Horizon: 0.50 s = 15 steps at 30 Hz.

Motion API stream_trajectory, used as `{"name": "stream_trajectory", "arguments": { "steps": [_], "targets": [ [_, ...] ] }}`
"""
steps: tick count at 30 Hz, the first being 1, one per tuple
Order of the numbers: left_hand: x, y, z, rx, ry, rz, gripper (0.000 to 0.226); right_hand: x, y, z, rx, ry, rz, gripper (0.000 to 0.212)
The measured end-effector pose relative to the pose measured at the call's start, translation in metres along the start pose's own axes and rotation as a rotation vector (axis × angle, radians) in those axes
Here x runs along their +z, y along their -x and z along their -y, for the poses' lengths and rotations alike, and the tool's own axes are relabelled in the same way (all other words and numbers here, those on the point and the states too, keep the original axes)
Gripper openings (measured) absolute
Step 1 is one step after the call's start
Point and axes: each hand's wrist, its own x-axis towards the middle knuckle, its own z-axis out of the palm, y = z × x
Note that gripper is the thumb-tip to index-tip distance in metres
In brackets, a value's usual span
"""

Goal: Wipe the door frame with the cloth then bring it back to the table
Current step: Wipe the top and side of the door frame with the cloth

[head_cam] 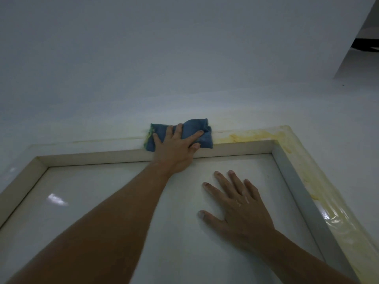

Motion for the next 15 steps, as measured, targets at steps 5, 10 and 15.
{"name": "stream_trajectory", "arguments": {
  "steps": [5,10,15],
  "targets": [
    [0.0,-0.012,-0.061,0.056,0.023,0.049,0.048,0.0,-0.001,0.001,0.005,0.001,0.01,0.076],
    [0.001,-0.008,-0.041,0.105,0.012,0.018,0.047,-0.002,-0.002,0.001,0.001,-0.004,0.006,0.076],
    [-0.001,0.008,0.026,0.042,-0.016,-0.021,0.046,-0.003,-0.002,0.002,-0.006,-0.001,0.0,0.077]
  ]
}}
